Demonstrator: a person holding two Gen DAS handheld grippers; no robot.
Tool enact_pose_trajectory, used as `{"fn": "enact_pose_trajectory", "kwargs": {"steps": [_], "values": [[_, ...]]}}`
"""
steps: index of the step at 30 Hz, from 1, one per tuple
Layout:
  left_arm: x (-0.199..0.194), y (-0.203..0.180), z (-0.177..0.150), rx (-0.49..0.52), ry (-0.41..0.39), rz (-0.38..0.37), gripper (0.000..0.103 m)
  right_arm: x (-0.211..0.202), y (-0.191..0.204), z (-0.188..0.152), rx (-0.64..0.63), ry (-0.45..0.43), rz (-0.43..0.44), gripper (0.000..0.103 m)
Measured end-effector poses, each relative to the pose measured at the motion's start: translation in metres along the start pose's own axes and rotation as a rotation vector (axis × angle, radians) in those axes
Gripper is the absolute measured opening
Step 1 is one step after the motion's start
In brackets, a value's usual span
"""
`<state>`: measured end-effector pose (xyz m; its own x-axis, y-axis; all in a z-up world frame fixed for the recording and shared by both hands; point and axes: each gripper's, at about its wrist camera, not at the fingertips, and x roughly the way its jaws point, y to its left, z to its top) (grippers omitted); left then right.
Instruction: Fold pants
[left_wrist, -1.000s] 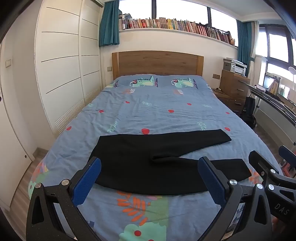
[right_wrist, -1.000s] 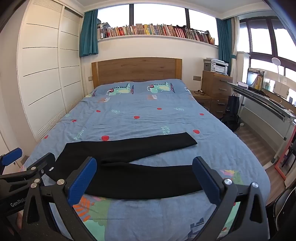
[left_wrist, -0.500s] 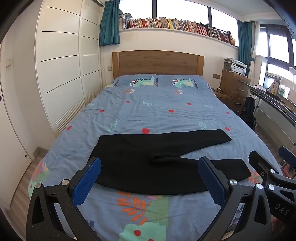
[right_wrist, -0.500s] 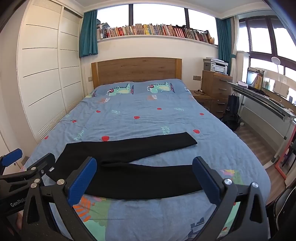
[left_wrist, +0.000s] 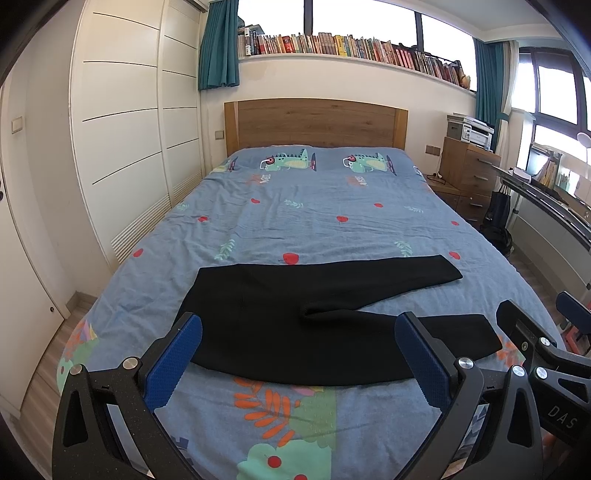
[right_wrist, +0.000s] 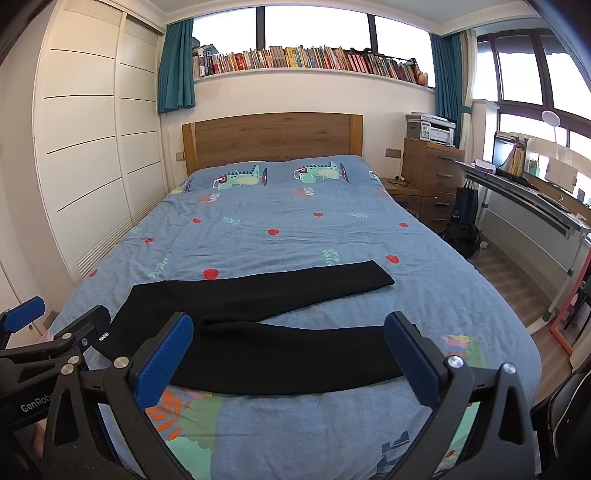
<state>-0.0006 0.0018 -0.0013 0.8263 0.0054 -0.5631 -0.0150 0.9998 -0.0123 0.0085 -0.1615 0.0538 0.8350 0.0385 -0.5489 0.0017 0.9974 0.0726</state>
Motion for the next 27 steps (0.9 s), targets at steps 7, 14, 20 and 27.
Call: {"fn": "enact_pose_trajectory", "kwargs": {"steps": [7,14,20,27], "values": [[-0.0002,-0.0019,-0.0022,0.002,0.004,0.003,0.102,-0.0013,-0.0023,-0.0005,0.001,0.002,0.000,0.103],[-0.0001,-0.0016,-0.0022,0.002,0.006,0.002,0.102,-0.0014,-0.0020,-0.0008,0.000,0.002,-0.001,0.103],[-0.0002,-0.0018,-0.0026,0.003,0.008,0.003,0.102,-0.0012,-0.0022,-0.0013,0.000,0.004,-0.001,0.103],[-0.0001,-0.0011,-0.0037,0.003,0.011,0.004,0.102,-0.0008,-0.0024,-0.0017,0.000,0.004,-0.002,0.103]]}}
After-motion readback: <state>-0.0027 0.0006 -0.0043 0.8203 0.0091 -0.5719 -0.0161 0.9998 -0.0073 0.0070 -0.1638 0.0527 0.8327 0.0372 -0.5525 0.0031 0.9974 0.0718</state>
